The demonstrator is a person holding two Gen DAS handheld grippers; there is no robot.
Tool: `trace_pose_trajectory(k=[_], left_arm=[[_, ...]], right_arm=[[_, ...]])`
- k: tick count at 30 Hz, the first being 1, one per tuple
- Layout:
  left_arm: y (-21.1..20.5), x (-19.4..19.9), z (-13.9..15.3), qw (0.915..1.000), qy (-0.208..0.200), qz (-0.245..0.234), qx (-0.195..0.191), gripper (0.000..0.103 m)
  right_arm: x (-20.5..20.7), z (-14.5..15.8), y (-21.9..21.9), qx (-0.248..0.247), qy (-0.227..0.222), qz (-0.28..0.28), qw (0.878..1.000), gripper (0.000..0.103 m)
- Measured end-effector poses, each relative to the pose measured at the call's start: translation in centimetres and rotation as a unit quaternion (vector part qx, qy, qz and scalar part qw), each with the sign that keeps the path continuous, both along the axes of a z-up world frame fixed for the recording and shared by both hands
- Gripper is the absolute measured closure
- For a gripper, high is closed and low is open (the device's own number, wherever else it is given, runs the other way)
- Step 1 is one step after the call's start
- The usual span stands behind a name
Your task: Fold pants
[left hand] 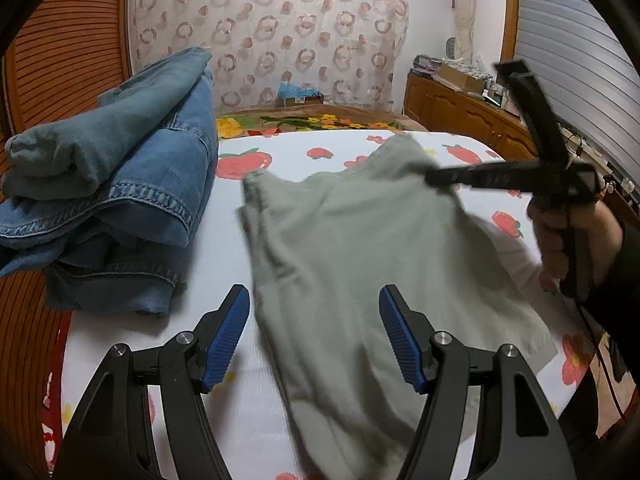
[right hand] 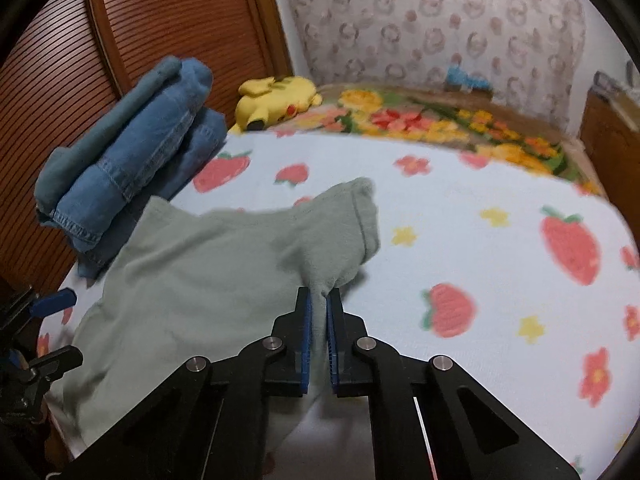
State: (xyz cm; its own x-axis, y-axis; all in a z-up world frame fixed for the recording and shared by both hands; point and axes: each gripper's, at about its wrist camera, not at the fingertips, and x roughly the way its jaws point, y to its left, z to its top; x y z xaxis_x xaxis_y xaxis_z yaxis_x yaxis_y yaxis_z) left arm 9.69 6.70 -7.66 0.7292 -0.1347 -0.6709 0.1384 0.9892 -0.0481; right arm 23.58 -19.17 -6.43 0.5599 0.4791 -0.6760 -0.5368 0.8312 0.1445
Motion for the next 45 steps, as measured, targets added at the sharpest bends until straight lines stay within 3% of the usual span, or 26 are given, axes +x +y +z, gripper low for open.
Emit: trace_pose_trajectory(k=[5, 12, 17, 21, 29, 40, 45], left_arm=[[0.1, -0.3, 0.1, 1.0000, -0.002, 0.000, -0.001, 0.035], [-0.2, -0.8, 0.0, 1.0000, 0.002, -0.004, -0.003, 0.035], [-0.5, -1.4, -0.1, 0.9999, 0.003, -0.010, -0.008, 0.035], [-0.9, -2.5, -0.4, 0.9996, 0.005, -0.022, -0.014, 0.035], [-2.5, -4.3, -1.2, 0.9984, 0.020, -0.047, -0.023, 0.050], [-3.3, -5.2, -1.6, 0.9982, 0.026, -0.053, -0.015, 0.075], [-3.7, -5.5, -1.2, 0.9978, 0.021, -0.063, -0.008, 0.088]], right_arm=[[0.1, 1.5, -2.0, -0.028, -0.034, -0.045, 0.998, 0.097], [0.7, 0.6, -3.4, -0.029, -0.010, -0.069, 0.997, 0.095], [-1.6, 1.5, -2.2, -0.032, -0.021, -0.037, 0.999, 0.083], [-5.3, 1.6, -2.7, -0.019, -0.021, -0.003, 1.000, 0.082], [-12.3, 0.0, -3.8, -0.005, -0.012, 0.032, 0.999, 0.082], [-15.1, -0.5, -4.6, 0.005, -0.007, 0.021, 1.000, 0.081], [-16.0, -0.7, -4.3, -0.001, -0.011, 0.024, 1.000, 0.070]])
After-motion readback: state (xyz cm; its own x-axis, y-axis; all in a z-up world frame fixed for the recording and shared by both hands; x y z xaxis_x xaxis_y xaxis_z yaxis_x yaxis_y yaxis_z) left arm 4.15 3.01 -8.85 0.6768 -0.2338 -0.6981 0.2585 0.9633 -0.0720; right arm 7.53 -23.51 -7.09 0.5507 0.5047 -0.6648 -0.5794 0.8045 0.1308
